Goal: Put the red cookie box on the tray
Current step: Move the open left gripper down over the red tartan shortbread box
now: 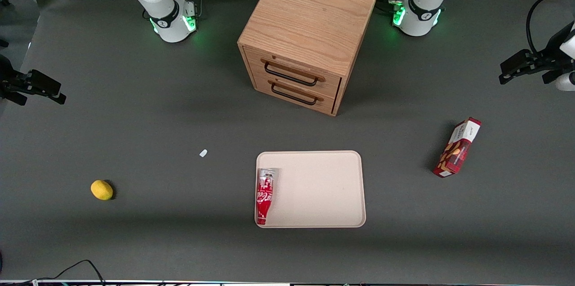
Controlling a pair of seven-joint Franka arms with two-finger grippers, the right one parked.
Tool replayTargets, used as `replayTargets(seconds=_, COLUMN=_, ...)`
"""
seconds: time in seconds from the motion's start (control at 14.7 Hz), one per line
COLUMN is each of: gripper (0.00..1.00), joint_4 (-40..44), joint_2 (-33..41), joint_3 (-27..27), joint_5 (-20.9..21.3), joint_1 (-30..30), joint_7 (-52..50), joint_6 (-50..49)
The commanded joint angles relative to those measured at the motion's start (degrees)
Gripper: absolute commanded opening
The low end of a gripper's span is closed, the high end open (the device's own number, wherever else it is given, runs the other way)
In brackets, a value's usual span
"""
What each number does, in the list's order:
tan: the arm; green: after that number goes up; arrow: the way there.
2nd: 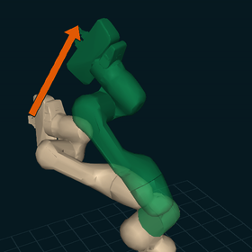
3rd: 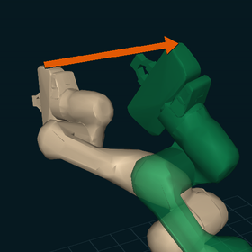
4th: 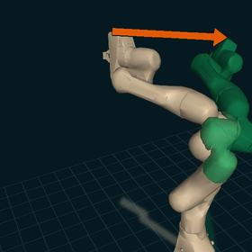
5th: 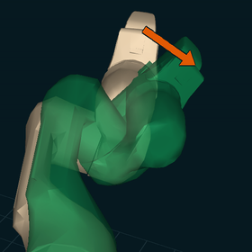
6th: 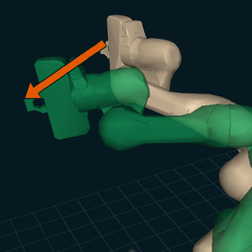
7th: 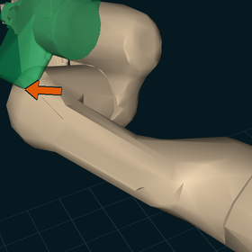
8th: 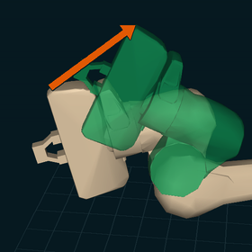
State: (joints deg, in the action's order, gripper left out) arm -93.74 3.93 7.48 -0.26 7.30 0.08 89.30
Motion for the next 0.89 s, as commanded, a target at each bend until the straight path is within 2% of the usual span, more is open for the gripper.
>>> replayTargets(seconds=0.0, gripper=1.0, joint_4=0.05, joint_2=0.37, joint_3=0.87, joint_5=0.62, joint_1=0.87, joint_7=-0.17, joint_6=-0.35)
replayTargets(seconds=0.34, gripper=1.0, joint_4=0.05, joint_2=-1.11, joint_3=0.87, joint_5=0.88, joint_1=0.78, joint_7=0.0, joint_6=0.44)
replayTargets(seconds=0.55, gripper=1.0, joint_4=-2.14, joint_2=-3.22, joint_3=1.13, joint_5=1.32, joint_1=0.43, joint_7=5.78, joint_6=2.11)
replayTargets(seconds=0.82, gripper=1.0, joint_4=-8.71, joint_2=-7.18, joint_3=1.22, joint_5=3.86, joint_1=0.08, joint_7=9.75, joint_6=11.21)
